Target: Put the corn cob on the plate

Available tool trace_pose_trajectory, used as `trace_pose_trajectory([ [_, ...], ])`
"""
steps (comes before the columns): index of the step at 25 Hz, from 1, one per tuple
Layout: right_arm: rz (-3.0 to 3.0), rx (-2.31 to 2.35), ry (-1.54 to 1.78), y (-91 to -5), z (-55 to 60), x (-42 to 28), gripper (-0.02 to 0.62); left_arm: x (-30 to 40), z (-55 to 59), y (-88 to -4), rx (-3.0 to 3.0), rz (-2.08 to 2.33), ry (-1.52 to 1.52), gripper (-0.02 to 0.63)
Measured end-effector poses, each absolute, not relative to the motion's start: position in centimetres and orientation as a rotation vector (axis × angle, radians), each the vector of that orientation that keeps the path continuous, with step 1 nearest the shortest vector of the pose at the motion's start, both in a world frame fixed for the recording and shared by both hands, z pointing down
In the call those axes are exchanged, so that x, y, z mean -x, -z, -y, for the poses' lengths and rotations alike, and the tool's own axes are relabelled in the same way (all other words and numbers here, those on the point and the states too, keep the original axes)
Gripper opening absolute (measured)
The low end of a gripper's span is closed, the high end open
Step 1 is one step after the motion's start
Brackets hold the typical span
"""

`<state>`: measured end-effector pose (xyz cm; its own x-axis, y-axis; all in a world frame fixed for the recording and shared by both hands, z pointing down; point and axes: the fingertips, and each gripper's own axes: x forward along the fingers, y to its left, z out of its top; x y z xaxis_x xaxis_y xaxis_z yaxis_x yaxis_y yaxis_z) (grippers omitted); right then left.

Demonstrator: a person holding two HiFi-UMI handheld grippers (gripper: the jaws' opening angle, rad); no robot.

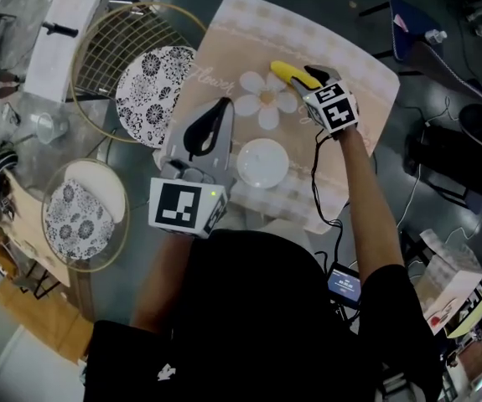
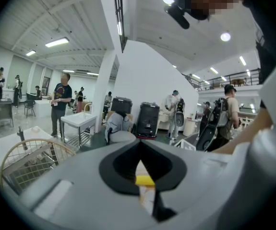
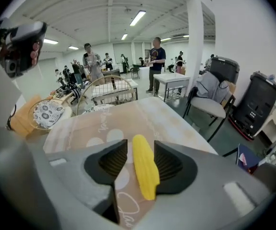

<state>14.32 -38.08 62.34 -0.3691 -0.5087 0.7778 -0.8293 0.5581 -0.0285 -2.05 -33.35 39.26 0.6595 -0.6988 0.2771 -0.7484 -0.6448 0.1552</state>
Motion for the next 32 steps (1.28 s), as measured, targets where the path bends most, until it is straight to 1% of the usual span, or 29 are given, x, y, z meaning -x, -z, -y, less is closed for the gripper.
trace_pose_trajectory([
  [9,1.928,-0.895,-0.551,-67.4,38.0,-13.9,0.244,2.4,34.0,-40.1,-2.612,1.161,-0.306,0.009],
  [16,1.839,-0.851,-0.572,-70.2,38.7,-14.8,0.244,2.7,34.1,-41.1,-2.599,1.158,-0.342,0.009],
  [26,1.785,-0.789,-0.565,-72.5,38.8,-14.8,0.275,2.8,34.3,-41.9,-2.572,1.154,-0.381,0.009],
  [32,1.829,-0.782,-0.579,-72.7,38.7,-14.8,0.281,3.0,34.4,-42.2,-2.567,1.166,-0.368,0.009],
])
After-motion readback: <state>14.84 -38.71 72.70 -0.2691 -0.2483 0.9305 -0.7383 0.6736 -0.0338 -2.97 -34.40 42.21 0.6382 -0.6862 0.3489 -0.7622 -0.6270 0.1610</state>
